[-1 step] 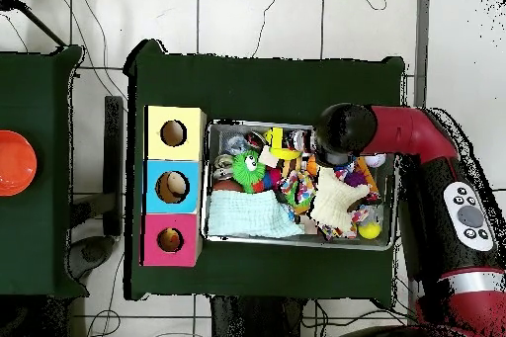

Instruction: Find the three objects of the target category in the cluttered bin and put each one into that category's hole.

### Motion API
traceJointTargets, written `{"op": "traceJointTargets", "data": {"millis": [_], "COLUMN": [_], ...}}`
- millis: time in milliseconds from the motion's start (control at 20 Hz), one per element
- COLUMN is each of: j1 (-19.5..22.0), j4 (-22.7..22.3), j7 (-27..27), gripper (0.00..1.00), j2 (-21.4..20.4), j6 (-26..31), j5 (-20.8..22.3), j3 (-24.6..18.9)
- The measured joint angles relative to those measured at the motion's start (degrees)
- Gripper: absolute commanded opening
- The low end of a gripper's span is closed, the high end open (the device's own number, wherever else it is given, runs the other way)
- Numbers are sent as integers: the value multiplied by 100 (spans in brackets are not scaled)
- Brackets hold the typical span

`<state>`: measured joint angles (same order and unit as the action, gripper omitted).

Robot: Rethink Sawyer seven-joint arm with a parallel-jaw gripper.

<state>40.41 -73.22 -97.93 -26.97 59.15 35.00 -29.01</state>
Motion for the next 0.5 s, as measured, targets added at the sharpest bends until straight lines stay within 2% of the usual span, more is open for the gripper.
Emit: {"op": "traceJointTargets", "data": {"millis": [500], "j1": [144], "j4": [-14], "j7": [55], "gripper": [100], "j2": [4], "j6": [0], "j5": [44], "j3": [1]}}
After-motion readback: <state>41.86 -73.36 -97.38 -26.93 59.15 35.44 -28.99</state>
